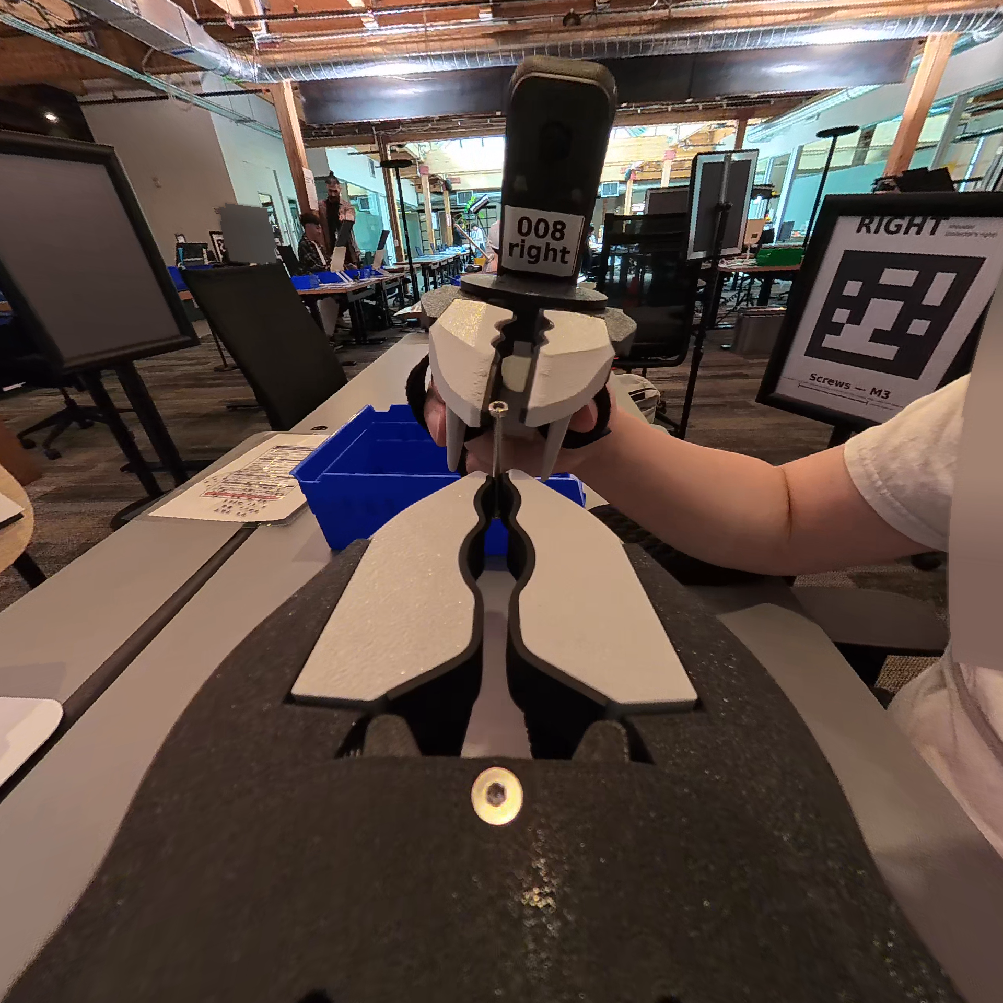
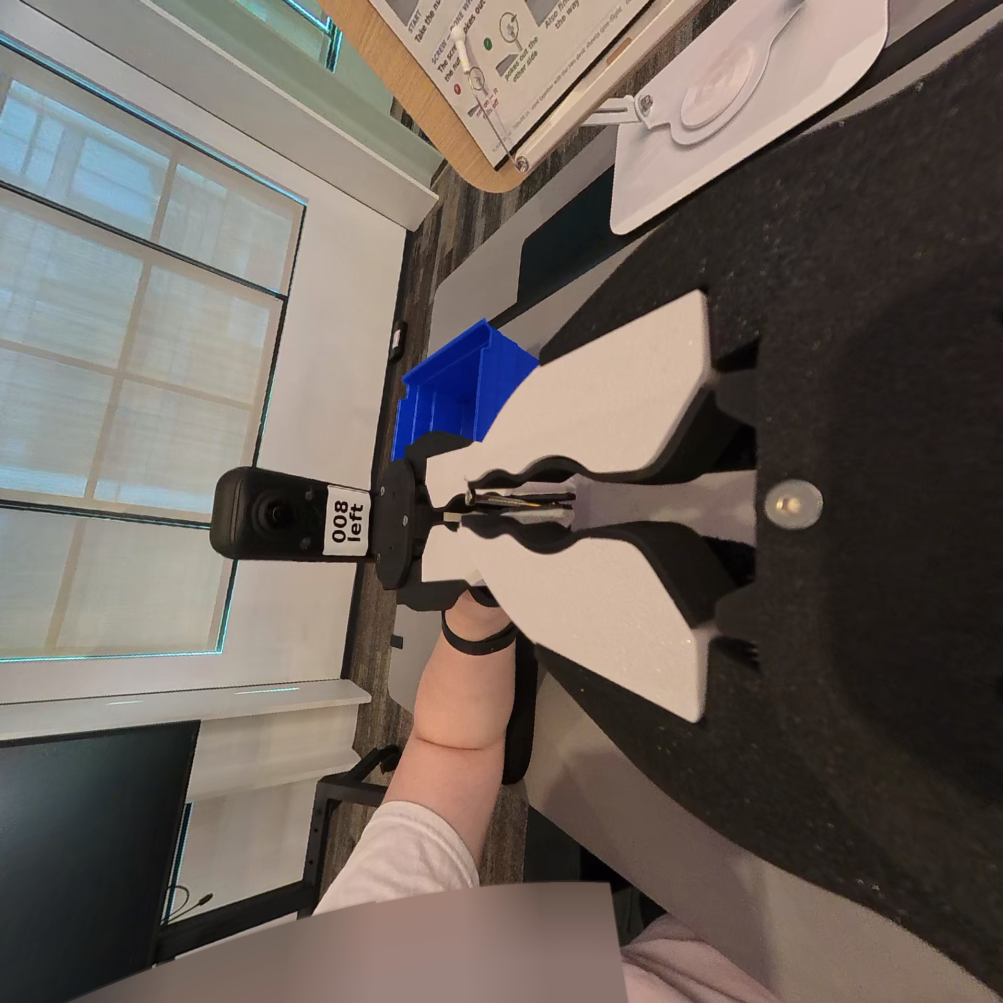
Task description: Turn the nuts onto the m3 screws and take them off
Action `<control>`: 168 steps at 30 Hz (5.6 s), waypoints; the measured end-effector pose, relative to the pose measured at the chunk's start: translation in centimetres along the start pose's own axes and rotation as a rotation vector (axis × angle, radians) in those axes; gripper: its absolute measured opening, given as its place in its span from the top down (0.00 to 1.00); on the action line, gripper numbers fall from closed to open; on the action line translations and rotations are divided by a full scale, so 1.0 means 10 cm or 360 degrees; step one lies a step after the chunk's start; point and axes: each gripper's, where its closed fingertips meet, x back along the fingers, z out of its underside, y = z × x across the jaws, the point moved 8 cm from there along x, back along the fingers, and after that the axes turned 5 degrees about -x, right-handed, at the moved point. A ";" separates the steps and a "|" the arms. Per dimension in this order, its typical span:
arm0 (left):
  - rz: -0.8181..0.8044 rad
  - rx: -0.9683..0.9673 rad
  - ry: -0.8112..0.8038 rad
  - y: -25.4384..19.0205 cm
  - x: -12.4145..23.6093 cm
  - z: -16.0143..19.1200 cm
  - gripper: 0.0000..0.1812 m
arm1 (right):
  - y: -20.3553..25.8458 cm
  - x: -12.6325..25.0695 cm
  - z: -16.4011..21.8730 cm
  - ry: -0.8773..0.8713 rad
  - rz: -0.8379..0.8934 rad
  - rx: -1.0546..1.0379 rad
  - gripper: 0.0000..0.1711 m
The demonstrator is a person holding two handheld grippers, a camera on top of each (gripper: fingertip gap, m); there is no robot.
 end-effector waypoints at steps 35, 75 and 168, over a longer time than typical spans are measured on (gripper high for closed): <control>0.0040 0.0004 0.0002 -0.03 -0.03 0.00 0.99 | 0.16 0.02 -0.07 -0.0035 0.0083 0.0402 0.91; 0.0044 -0.0018 0.0007 -0.05 -0.04 0.00 0.99 | 0.04 0.05 0.01 -0.0054 -0.0011 0.0189 0.97; -0.0083 -0.0001 0.0003 0.00 0.03 -0.09 0.99 | 0.12 -0.03 -0.05 -0.0186 0.0130 0.0349 0.84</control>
